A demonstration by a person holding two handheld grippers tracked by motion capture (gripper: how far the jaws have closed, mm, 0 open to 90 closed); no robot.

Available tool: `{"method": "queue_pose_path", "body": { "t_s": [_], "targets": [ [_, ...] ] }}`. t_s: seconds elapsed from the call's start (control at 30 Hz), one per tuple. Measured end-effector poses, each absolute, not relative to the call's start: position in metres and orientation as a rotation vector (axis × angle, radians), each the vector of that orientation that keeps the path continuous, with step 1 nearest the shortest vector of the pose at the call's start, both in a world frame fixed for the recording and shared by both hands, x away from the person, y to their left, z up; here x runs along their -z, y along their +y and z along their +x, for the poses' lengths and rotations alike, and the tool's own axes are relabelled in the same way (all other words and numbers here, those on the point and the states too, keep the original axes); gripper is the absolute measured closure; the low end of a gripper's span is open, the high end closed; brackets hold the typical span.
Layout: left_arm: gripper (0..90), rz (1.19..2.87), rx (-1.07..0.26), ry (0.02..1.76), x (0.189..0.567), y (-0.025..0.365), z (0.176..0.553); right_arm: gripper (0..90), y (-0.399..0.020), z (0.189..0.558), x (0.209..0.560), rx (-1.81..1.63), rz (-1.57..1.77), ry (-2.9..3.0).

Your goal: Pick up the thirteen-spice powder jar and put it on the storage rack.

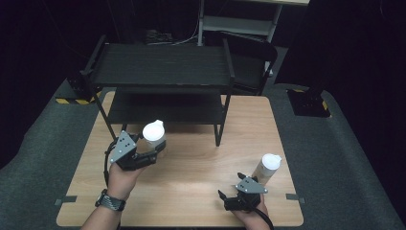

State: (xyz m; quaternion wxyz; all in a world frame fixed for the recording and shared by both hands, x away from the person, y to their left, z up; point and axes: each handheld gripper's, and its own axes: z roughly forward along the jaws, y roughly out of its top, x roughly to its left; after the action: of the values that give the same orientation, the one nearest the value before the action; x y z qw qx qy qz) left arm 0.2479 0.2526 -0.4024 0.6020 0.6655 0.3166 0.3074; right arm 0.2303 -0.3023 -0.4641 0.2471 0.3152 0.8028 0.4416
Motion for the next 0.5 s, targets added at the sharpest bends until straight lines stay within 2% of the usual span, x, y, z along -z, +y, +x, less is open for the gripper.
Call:
{"method": "queue_pose_path", "body": {
  "t_s": [0.5],
  "targets": [
    [30.4,1.525,-0.737,0.696,0.365,0.257,0.249,1.6,-0.303,0.231,0.464,-1.208,0.857,2.194]
  ]
}}
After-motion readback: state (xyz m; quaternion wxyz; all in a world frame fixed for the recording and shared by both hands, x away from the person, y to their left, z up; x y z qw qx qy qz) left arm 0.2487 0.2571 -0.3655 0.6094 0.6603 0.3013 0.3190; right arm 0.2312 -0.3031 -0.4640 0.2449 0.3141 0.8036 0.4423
